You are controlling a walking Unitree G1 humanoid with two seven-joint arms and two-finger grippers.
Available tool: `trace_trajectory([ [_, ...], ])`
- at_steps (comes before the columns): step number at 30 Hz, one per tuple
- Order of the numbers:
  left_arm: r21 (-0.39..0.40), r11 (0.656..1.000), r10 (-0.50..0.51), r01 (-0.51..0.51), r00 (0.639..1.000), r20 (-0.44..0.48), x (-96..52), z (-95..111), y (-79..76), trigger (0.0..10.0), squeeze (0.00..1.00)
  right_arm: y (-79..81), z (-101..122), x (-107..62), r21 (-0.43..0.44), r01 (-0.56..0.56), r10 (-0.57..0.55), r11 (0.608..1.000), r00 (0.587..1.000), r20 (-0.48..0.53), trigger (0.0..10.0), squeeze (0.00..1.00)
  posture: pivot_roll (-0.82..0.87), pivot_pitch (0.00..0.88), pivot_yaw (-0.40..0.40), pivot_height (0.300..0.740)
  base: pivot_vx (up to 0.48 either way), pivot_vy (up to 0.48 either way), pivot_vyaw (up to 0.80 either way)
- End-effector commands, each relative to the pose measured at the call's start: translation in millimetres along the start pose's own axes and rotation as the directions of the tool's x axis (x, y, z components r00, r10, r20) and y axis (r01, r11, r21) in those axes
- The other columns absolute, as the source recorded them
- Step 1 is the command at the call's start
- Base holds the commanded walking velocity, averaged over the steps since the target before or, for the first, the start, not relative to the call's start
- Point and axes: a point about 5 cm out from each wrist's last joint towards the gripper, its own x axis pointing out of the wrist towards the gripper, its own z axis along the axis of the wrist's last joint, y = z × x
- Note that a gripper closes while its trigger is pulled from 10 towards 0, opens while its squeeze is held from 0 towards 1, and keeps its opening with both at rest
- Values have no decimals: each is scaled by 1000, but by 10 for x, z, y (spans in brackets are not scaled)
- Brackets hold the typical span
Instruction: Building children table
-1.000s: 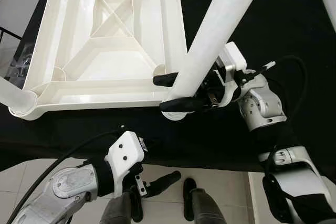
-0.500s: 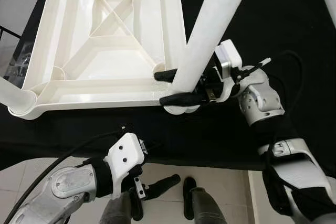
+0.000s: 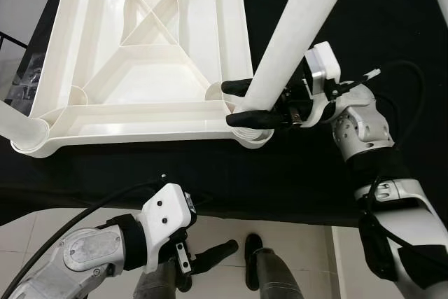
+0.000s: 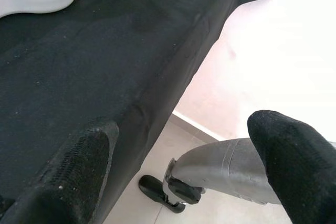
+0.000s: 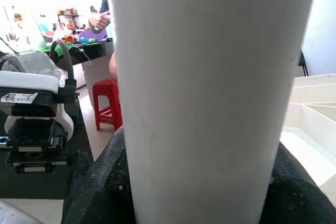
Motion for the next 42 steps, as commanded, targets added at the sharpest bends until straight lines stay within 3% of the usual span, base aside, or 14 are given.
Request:
trace_trajectory([
  [1,-11,999,-38,38,999,-12,-29,6,-68,10000,0,48,-75,-97,21,18,-18,1000,1000,-10,10000,0,111,494,-19,740,0,0,0],
  [15,6,999,-53,53,999,-3,-38,72,-84,10000,0,178,-130,-143,47,-12,14,999,999,-47,10000,0,111,505,-17,740,0,0,0],
  [23,6,998,-59,59,998,-3,-21,84,-84,10000,0,206,-215,-98,53,-66,73,996,987,-144,10000,0,110,509,-20,740,0,0,0],
  [27,5,998,-61,61,998,-5,-23,85,-91,10000,0,228,-240,-77,57,-116,126,992,967,-223,10000,0,110,510,-22,740,0,0,0],
  [40,7,998,-65,65,998,-3,-20,92,-114,10000,0,219,-197,-46,49,-183,189,982,933,-306,10000,0,107,511,-25,740,0,0,0],
  [42,8,998,-65,65,998,-2,-19,93,-116,10000,0,236,-200,-35,34,-220,218,975,911,-351,10000,0,107,511,-25,740,0,0,0],
])
